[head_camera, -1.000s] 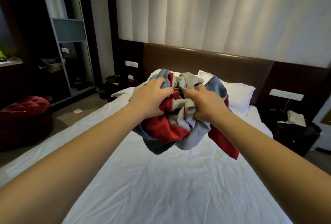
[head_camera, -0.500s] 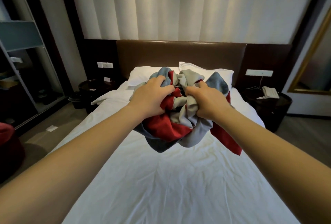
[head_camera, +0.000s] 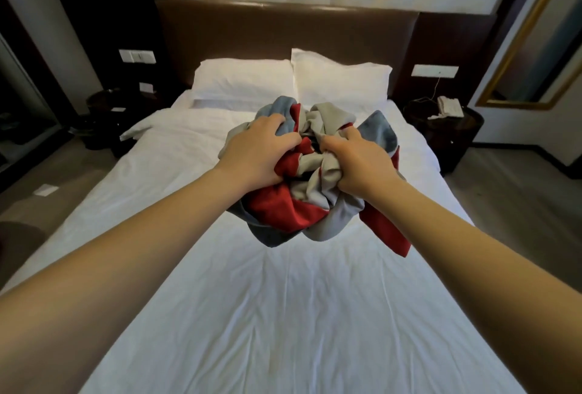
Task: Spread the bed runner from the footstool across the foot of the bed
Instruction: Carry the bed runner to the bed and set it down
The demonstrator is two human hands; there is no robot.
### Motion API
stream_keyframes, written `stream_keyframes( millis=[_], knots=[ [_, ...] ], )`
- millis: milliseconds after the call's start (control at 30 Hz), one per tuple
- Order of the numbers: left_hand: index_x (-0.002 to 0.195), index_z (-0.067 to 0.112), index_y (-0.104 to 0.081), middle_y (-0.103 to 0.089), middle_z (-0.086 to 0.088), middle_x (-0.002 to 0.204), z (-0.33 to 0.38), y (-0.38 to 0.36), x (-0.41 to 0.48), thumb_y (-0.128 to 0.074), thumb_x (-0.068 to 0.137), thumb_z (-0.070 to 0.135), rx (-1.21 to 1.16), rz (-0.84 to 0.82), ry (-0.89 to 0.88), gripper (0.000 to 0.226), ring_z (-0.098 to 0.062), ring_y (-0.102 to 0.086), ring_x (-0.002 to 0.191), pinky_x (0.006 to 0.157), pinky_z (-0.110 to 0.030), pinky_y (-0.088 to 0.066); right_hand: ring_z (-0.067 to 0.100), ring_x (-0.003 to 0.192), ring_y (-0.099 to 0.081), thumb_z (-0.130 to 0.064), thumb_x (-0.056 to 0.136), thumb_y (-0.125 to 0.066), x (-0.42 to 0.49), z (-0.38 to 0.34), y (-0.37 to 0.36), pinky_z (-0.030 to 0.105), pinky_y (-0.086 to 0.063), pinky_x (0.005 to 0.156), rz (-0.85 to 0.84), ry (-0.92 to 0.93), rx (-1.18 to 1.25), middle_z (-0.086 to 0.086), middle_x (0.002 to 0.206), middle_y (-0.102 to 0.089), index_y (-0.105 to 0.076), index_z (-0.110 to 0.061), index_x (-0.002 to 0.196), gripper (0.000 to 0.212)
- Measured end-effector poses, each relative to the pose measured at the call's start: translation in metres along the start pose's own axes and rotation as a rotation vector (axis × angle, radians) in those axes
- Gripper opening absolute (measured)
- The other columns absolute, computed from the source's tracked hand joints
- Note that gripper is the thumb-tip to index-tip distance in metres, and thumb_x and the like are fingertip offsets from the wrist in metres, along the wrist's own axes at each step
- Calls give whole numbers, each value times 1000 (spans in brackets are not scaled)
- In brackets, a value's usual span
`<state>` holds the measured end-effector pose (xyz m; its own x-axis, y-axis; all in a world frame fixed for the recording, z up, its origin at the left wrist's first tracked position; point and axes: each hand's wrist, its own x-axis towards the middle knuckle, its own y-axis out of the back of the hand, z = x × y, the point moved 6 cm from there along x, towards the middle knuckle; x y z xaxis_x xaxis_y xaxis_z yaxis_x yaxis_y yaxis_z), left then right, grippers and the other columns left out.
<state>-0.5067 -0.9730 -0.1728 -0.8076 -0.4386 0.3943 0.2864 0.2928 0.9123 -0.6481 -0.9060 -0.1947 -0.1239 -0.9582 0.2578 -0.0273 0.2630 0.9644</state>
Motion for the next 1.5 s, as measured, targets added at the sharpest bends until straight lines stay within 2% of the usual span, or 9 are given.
stream_keyframes(
  millis=[233,400,567,667,867,1033,1133,1300,1500],
  knots=[
    [108,22,-57,-47,-11,107,-2,-80,-29,-66,74,36,-73,-102,31,38,-32,-48,99,67,-46,-49,24,66,-47,-25,70,-68,-13,2,-88,26,-31,48,-100,-11,82,9,109,-42,-44,-33,122,58],
    [107,21,-58,-48,-12,107,5,-138,-44,-65,74,35,-116,-148,28,36,-33,-48,98,68,-47,-50,23,61,-44,-27,71,-67,-25,12,-143,20,-21,44,-138,-16,104,10,106,-41,-43,-32,121,56],
    [108,20,-58,-47,-14,110,14,-200,-59,-65,75,35,-153,-203,33,37,-34,-47,100,68,-46,-50,26,69,-49,-25,75,-66,-39,24,-199,29,-33,52,-214,-65,102,12,112,-42,-43,-32,129,60],
    [111,21,-58,-47,-14,114,23,-239,-71,-63,77,36,-163,-246,36,37,-35,-46,103,70,-46,-50,30,76,-55,-24,75,-66,-52,30,-236,30,-33,53,-279,-85,108,13,116,-42,-42,-32,132,63],
    [116,21,-57,-46,-15,119,40,-306,-91,-58,82,36,-171,-315,35,37,-35,-44,107,74,-46,-49,32,83,-57,-24,75,-68,-74,44,-301,32,-39,57,-345,-91,124,13,119,-41,-43,-29,132,62],
    [119,18,-57,-46,-18,122,50,-351,-107,-59,82,32,-186,-359,56,39,-37,-43,112,78,-47,-49,32,83,-57,-26,78,-66,-86,53,-346,32,-37,56,-381,-112,117,14,121,-40,-46,-26,127,53],
    [115,15,-61,-49,-21,121,58,-370,-114,-67,79,26,-210,-359,73,38,-40,-45,111,69,-50,-51,33,86,-56,-24,79,-66,-93,59,-371,32,-36,57,-406,-118,118,15,123,-40,-45,-25,127,52],
    [111,14,-64,-53,-23,118,69,-400,-119,-73,74,21,-210,-393,76,39,-43,-50,109,59,-47,-53,35,92,-55,-23,80,-64,-102,71,-405,34,-36,58,-449,-124,112,16,127,-37,-43,-24,129,53],
    [114,14,-62,-51,-22,122,79,-440,-125,-69,76,23,-175,-436,60,39,-41,-48,112,70,-49,-52,35,100,-51,-23,82,-66,-114,85,-441,35,-40,61,-488,-111,85,16,129,-35,-38,-28,134,59]
  ],
)
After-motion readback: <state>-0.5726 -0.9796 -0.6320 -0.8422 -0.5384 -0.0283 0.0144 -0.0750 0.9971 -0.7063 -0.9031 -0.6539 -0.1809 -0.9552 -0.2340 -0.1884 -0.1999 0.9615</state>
